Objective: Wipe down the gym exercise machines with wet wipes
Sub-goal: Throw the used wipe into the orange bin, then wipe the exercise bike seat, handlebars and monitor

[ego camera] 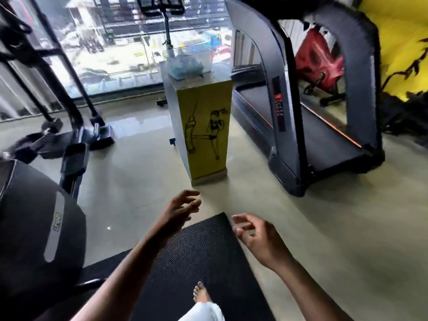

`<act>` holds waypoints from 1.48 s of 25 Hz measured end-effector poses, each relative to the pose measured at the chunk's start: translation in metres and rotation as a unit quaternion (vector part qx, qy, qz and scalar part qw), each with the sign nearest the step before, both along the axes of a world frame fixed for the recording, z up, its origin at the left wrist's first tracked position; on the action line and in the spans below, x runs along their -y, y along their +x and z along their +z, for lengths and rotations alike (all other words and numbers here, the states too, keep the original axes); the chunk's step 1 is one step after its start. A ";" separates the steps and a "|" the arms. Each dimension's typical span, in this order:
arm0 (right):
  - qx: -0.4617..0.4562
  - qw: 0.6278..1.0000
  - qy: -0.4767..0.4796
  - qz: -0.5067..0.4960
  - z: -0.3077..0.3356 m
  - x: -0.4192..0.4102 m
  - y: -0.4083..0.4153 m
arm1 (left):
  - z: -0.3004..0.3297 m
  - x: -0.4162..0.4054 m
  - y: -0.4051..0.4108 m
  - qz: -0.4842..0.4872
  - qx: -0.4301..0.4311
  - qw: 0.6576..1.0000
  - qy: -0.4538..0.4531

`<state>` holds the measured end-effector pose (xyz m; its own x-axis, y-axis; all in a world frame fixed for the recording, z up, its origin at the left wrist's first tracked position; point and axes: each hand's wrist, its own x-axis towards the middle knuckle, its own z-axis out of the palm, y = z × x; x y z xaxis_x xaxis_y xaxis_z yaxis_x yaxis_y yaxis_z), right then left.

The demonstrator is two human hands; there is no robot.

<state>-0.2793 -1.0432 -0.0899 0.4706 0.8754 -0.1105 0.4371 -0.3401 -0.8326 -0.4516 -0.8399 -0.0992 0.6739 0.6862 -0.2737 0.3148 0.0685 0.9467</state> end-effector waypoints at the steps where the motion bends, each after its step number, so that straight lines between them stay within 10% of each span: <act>1: 0.005 1.000 0.000 0.009 0.003 -0.027 0.015 | 0.002 -0.021 0.012 0.013 0.004 1.000 -0.009; 37: 0.102 0.978 0.096 0.154 0.103 -0.814 0.456 | 0.065 -0.712 0.402 0.217 0.035 0.935 0.280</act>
